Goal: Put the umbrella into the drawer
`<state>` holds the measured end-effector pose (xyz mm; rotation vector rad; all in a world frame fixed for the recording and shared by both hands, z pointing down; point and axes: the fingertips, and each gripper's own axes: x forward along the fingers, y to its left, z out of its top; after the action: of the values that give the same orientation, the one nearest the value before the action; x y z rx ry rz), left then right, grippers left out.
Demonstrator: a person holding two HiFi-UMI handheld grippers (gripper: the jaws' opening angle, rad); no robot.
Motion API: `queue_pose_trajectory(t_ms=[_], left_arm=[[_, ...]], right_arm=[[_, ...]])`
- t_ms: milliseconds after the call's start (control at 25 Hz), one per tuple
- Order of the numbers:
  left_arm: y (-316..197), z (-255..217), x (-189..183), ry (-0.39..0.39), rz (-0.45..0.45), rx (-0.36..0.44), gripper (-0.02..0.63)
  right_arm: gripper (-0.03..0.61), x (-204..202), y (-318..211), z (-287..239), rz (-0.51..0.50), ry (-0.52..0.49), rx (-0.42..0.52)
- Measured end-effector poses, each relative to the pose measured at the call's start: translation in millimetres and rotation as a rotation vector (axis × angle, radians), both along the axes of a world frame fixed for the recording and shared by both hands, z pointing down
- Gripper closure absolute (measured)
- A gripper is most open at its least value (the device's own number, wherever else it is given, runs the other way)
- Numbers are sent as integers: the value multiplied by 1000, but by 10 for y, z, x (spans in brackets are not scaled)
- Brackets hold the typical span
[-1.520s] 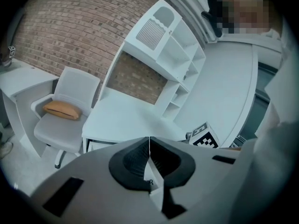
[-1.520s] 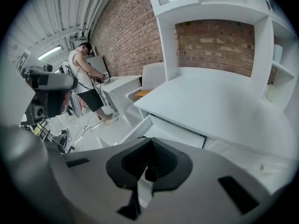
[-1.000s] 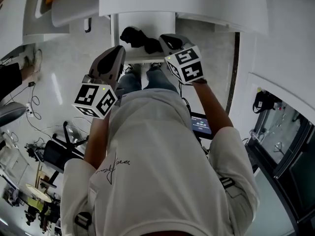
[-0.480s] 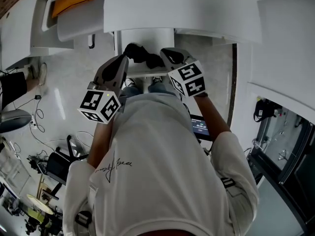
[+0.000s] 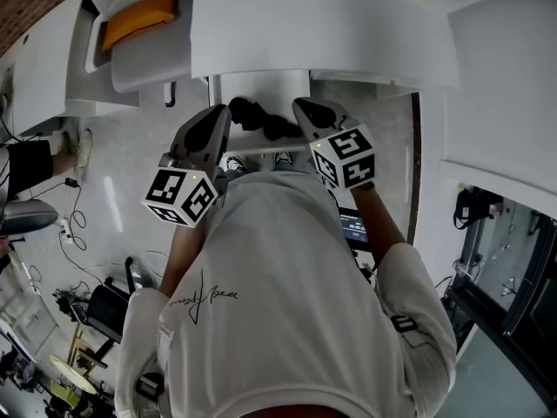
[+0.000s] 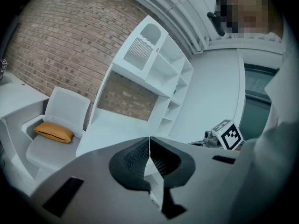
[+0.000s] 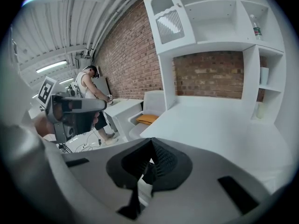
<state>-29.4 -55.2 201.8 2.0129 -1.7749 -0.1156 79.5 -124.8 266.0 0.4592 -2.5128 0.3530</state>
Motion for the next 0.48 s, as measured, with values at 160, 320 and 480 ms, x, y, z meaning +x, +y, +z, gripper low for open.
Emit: queue_pose_trajectory(t_ms=[160,320,480], left_arm=[[6,-65,-20,-16,-3,15,597],[9,-121,-12,-37,-5,26,597],[18,-148,-17,-54,-4,30,597]], right_arm=[[555,41,-8,-152,27,-36,20],[555,115,2,-309,52,-73,36],[555,184,39,-458,75,-105,53]])
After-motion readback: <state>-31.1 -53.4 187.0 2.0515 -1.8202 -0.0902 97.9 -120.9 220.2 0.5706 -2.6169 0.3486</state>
